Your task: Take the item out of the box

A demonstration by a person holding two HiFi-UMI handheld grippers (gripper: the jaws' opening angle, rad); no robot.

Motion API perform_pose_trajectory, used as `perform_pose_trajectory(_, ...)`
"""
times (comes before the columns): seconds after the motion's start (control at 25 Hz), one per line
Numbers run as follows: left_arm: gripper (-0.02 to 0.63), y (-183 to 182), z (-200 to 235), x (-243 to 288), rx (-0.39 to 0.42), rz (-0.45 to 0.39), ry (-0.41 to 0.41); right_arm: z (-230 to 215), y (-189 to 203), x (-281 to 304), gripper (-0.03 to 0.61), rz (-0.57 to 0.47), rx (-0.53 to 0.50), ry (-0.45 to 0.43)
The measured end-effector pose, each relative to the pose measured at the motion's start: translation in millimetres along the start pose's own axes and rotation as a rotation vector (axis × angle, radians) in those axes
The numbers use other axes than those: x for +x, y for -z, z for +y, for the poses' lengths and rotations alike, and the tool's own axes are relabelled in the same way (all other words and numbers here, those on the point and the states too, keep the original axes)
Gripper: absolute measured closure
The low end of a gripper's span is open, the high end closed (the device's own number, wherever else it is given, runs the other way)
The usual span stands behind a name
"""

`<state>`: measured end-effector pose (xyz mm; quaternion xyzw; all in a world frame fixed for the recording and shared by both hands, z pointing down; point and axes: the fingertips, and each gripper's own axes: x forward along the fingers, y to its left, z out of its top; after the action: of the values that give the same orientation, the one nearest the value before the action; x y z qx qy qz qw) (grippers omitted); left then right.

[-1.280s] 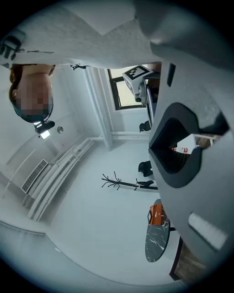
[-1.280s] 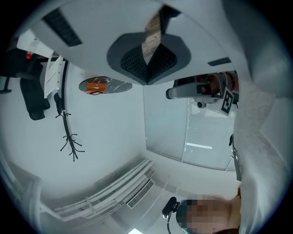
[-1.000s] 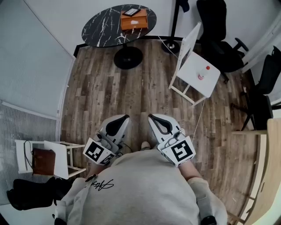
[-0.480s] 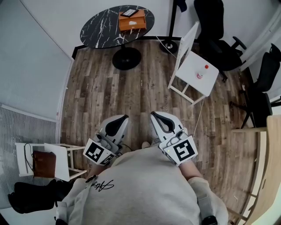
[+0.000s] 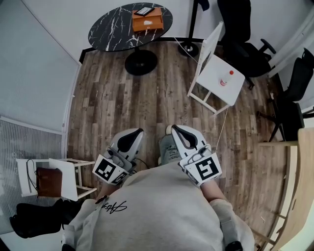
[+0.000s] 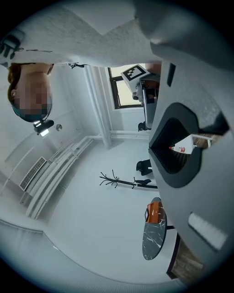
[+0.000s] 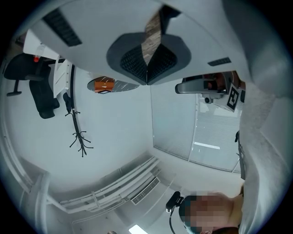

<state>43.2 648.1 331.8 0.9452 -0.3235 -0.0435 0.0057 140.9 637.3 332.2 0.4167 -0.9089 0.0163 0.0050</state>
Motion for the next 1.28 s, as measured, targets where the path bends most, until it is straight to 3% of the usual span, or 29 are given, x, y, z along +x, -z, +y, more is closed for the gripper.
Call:
perform_pose_trajectory(0.64, 0.611, -8.6, 41.4, 17.7, -0.007, -0.022, -0.041, -16.5, -2.1, 44.8, 0.568, 0.029, -0.01, -0.058)
perform_pose_trajectory(0.88, 0.611, -14.6, 56.7, 35.8, 0.02, -0.027, -0.049, -38.5, -10.6, 59.3, 0.568, -0.007, -0.037, -0.058)
perform_pose_trajectory(1.28, 0.611, -11.6, 90.0, 61.4, 0.026, -0.014, -0.061, -61.9, -9.8, 92.9, 0.568, 0.032, -0.02, -0.082)
